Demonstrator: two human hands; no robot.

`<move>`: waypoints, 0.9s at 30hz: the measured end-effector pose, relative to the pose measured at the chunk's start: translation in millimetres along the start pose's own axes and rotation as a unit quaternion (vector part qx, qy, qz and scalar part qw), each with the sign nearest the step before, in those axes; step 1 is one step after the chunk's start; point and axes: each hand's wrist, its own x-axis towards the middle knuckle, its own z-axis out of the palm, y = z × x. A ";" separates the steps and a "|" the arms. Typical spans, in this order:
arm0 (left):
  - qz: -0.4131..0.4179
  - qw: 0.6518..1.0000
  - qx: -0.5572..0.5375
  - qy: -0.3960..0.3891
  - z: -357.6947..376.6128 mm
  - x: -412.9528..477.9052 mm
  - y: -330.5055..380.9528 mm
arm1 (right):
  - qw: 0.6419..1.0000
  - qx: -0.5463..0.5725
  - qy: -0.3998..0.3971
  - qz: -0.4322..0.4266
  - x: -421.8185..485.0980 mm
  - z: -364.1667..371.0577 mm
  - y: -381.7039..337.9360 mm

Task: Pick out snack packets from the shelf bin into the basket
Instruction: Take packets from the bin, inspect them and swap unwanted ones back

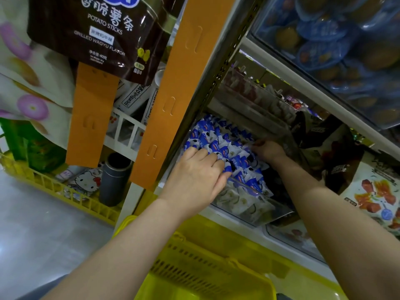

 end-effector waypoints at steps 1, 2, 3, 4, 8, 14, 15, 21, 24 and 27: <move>-0.002 1.000 -0.001 -0.007 -1.0 0.1 0.5 | 0.999 0.002 0.035 -0.014 -3.3 -2.3 -0.7; -0.002 1.000 0.000 -0.012 -1.8 -0.1 1.4 | 0.996 0.009 0.083 -0.040 -7.8 -5.1 -1.6; -0.004 1.000 0.002 -0.016 -2.6 -0.2 2.3 | 0.988 0.023 0.132 -0.071 -13.2 -8.7 -3.7; -0.006 1.000 0.004 -0.020 -3.5 -0.3 3.3 | 0.979 0.047 0.171 -0.101 -19.5 -12.3 -6.5; -0.024 0.998 -0.005 -0.051 -7.2 -0.3 7.5 | 0.945 0.159 0.237 -0.162 -54.3 -25.1 -19.2; -0.085 0.984 -0.156 0.006 -13.2 -9.7 18.5 | 0.881 0.352 0.212 -0.234 -128.3 -32.6 -14.6; -0.114 0.976 -0.184 0.031 -17.1 -12.7 23.1 | 0.876 0.367 0.196 -0.245 -141.4 -30.9 -10.2; -0.184 0.912 -0.366 0.021 -32.4 -33.8 56.8 | 0.870 0.409 0.091 -0.260 -198.0 2.9 26.3; -0.258 0.834 -0.484 -0.054 -27.1 -51.4 75.2 | 0.871 0.436 0.018 -0.224 -212.6 27.6 45.0; -0.342 0.774 -0.525 -0.091 -16.0 -67.0 84.3 | 0.860 0.474 -0.080 -0.170 -217.9 44.1 57.5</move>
